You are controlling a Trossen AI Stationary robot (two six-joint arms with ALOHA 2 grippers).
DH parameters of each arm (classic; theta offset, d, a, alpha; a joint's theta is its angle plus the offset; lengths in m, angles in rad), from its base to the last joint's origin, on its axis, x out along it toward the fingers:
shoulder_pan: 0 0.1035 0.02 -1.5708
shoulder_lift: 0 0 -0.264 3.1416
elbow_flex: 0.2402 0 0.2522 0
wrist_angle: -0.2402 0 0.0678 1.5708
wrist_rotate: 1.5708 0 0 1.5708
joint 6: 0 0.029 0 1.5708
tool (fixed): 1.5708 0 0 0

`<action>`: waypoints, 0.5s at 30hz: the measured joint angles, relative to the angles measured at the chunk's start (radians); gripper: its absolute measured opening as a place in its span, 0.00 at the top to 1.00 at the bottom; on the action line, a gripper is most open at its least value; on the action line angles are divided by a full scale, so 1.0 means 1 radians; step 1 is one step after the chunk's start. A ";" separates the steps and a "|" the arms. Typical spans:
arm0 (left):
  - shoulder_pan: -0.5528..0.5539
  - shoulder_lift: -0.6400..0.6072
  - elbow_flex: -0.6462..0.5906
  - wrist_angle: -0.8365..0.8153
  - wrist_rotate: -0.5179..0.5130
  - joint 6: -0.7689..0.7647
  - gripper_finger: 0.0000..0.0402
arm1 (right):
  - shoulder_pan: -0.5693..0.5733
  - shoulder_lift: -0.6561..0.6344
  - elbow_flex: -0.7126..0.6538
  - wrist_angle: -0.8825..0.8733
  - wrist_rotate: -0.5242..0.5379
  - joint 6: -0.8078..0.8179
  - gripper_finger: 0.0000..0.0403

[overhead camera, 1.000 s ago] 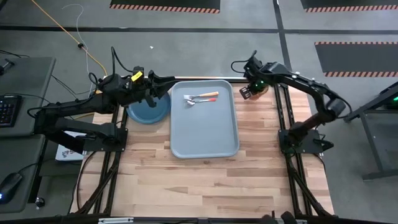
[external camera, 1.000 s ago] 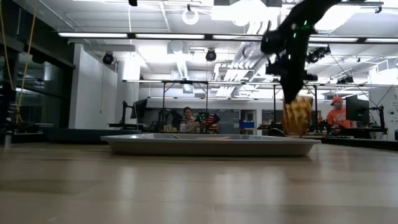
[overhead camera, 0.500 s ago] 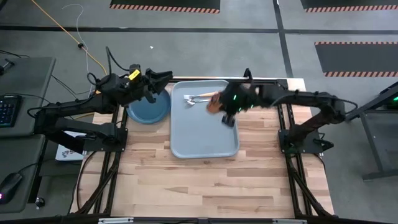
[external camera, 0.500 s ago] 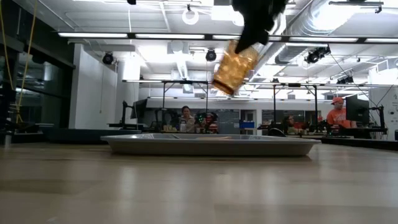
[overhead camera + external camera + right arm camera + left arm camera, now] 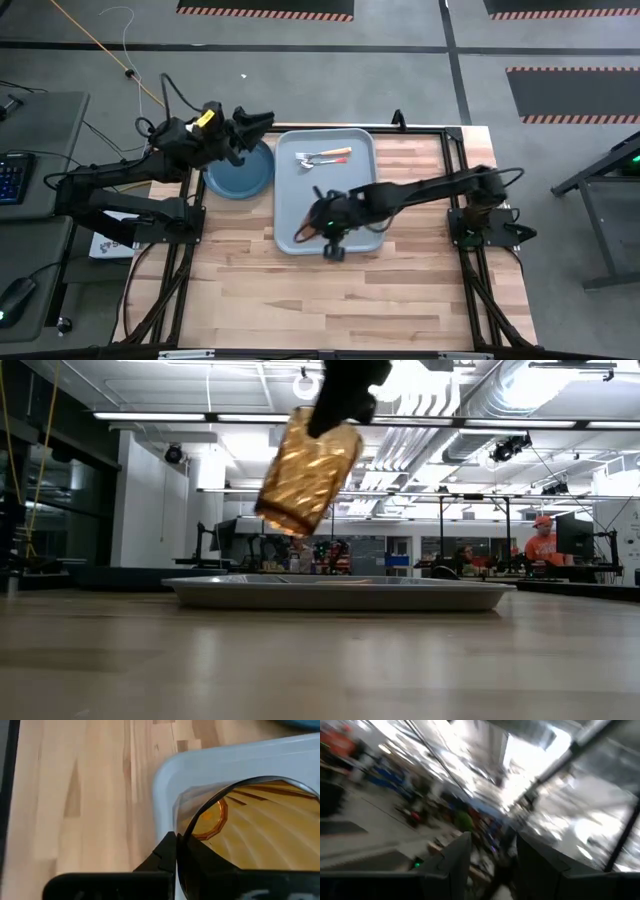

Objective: Pick and place plate/cup/fork/spoon on tray
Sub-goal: Put the brown glass on the bottom left of the gray tray

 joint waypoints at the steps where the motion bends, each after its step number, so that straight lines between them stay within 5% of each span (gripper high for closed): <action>1: 0.000 0.000 0.000 -0.012 0.044 0.005 0.63 | 0.004 0.037 0.052 -0.029 0.000 0.021 1.00; 7: 0.000 -0.005 0.000 -0.026 0.295 -0.004 0.63 | 0.011 0.256 0.328 -0.210 0.026 0.119 1.00; 15: 0.000 -0.032 0.000 -0.001 0.535 -0.196 0.63 | 0.010 0.429 0.494 -0.274 0.030 0.197 1.00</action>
